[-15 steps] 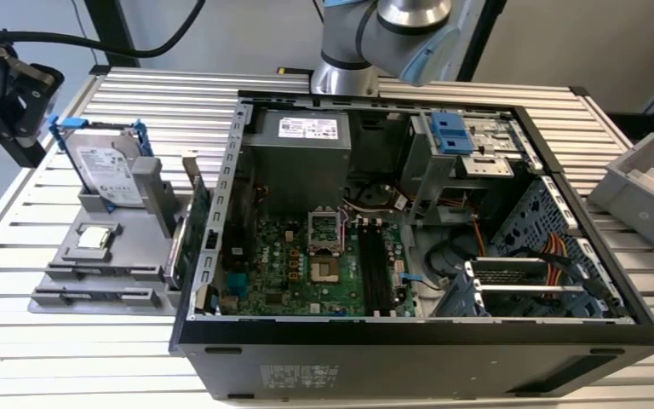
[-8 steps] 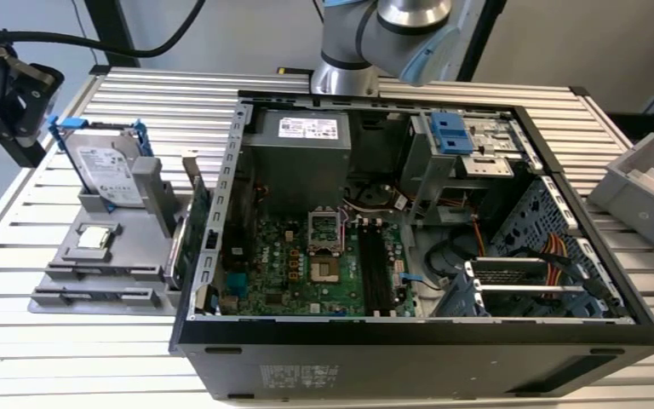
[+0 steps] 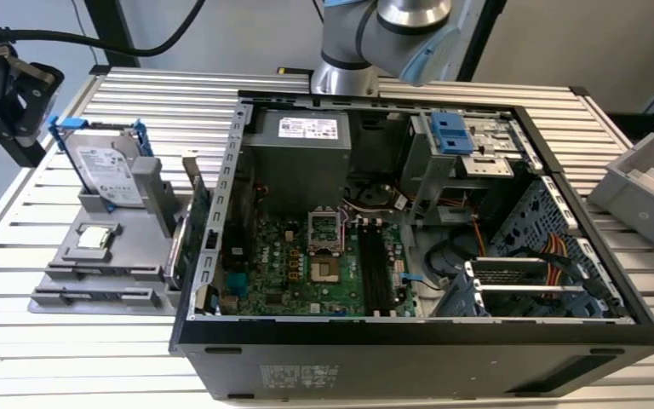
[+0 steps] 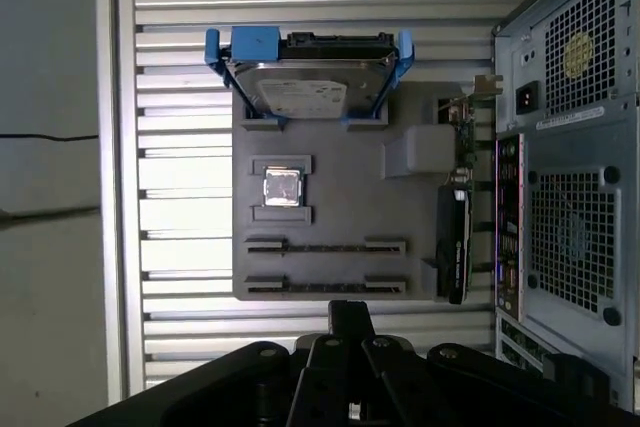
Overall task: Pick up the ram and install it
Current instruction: 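Pick up the ram and move it above insertion slot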
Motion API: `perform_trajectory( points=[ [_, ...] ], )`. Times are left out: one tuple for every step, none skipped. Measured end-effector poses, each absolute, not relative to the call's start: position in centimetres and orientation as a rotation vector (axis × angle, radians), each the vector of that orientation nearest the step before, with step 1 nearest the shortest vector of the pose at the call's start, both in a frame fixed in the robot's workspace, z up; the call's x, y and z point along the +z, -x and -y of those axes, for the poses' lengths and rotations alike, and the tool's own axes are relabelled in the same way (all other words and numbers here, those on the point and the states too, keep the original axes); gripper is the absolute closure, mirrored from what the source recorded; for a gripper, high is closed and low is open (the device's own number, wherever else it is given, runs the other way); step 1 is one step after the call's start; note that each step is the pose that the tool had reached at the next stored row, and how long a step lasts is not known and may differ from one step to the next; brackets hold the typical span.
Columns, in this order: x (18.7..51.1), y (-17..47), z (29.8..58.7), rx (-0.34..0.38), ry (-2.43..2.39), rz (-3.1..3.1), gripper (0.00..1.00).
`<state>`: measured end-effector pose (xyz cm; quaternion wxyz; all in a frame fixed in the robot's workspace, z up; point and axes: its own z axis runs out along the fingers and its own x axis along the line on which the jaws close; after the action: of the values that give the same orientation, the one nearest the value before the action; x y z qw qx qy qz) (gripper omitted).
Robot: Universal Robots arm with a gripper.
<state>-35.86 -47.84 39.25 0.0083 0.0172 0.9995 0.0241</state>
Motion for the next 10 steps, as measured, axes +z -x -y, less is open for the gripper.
perform_trajectory(
  points=[
    [39.25,35.86,47.84,0.075,-0.049,-3.124,1.0],
    [39.25,35.86,47.84,0.075,-0.044,-3.124,1.0],
    [39.25,35.86,47.84,0.076,-0.041,-3.124,1.0],
    [39.25,35.86,47.84,0.076,-0.038,-3.124,1.0],
    [39.25,35.86,47.84,0.076,-0.036,-3.124,1.0],
    [39.25,35.86,47.84,0.076,-0.036,-3.124,1.0],
    [39.25,35.86,47.84,0.076,-0.035,-3.124,1.0],
    [39.25,35.86,47.84,0.076,-0.035,-3.124,1.0],
    [39.25,35.86,47.85,0.076,-0.035,-3.124,1.0],
    [39.25,35.86,47.85,0.076,-0.034,-3.124,1.0]
  ],
)
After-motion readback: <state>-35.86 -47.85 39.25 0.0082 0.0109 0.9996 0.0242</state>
